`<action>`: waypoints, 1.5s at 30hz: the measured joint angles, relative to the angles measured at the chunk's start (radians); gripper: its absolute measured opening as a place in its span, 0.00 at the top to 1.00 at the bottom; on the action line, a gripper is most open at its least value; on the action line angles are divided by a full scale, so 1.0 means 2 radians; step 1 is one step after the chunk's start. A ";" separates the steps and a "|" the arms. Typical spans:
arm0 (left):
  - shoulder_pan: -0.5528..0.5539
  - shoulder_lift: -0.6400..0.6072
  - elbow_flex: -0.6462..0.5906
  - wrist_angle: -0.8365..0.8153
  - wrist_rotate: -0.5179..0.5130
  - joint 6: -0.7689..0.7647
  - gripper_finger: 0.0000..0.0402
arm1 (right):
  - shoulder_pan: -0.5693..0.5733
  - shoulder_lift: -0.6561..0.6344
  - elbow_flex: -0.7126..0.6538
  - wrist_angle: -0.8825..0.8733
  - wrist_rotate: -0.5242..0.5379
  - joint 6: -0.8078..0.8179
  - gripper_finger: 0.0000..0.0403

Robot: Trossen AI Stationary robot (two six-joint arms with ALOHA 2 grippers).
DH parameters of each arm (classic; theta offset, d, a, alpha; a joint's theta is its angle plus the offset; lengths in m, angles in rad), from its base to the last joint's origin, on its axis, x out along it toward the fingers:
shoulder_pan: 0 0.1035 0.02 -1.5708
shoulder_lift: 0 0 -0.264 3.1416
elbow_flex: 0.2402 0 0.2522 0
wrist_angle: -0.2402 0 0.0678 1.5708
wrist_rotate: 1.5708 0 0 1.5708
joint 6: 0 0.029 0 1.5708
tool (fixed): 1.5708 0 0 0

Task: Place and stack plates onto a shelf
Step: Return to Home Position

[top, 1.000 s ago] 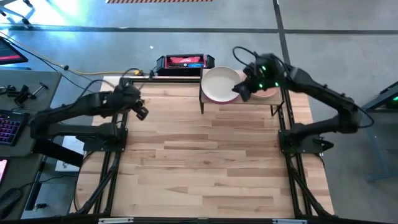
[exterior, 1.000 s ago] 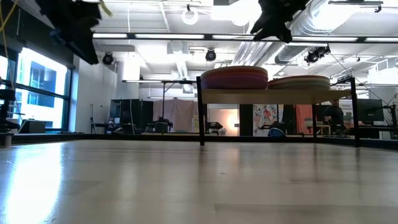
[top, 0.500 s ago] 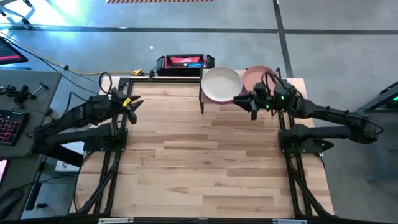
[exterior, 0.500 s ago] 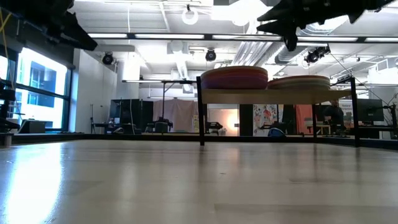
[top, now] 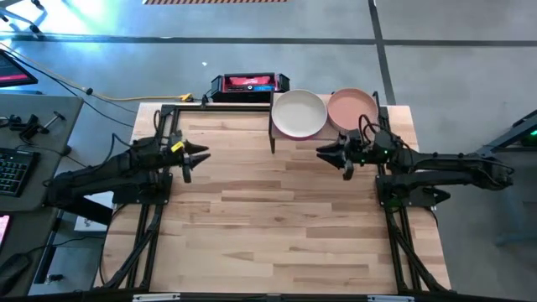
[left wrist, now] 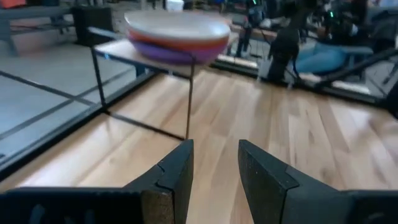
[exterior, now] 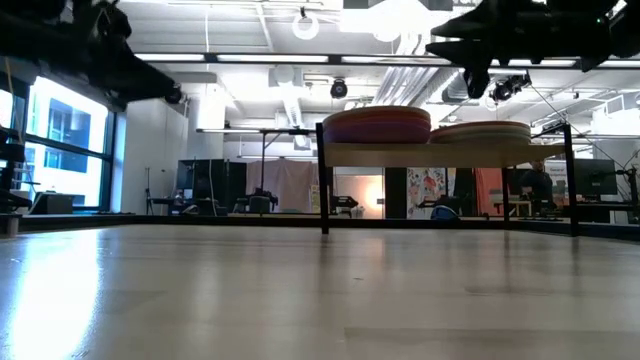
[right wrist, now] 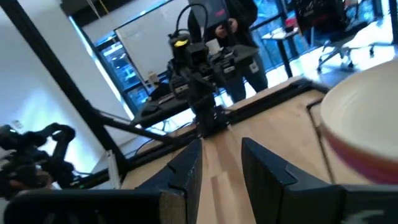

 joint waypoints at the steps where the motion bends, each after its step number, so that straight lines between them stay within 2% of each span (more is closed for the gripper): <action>1: 0.000 0.000 -0.010 0.005 0.004 0.003 0.72 | 0.005 0.000 -0.003 0.000 0.000 0.007 0.77; 9: 0.000 0.000 -0.093 0.095 0.044 -0.005 0.72 | 0.051 0.000 -0.013 -0.003 0.047 0.021 0.77; 13: 0.000 0.000 -0.122 0.113 0.054 -0.006 0.72 | 0.068 0.000 -0.013 -0.006 0.067 0.006 0.77; 16: 0.000 0.005 -0.129 0.138 0.057 0.005 0.72 | 0.075 0.000 -0.013 -0.007 0.067 -0.006 0.77; 25: 0.000 0.006 -0.129 0.133 0.063 0.012 0.72 | 0.068 -0.009 -0.013 -0.017 0.064 -0.034 0.77; 28: 0.000 0.007 -0.129 0.133 0.060 0.010 0.72 | 0.057 -0.037 -0.013 -0.028 0.048 -0.056 0.77; 31: 0.000 0.007 -0.129 0.131 0.051 0.007 0.72 | 0.044 -0.087 -0.013 -0.084 0.032 -0.071 0.77; 34: 0.000 0.007 -0.129 0.128 0.031 0.007 0.72 | 0.033 -0.139 -0.013 -0.146 0.032 -0.072 0.77; 38: 0.000 0.007 -0.129 0.123 -0.005 0.009 0.72 | 0.030 -0.199 -0.013 -0.171 0.026 -0.097 0.77; 45: 0.000 0.007 -0.129 0.125 -0.008 0.008 0.72 | 0.030 -0.272 -0.013 -0.239 0.027 -0.112 0.77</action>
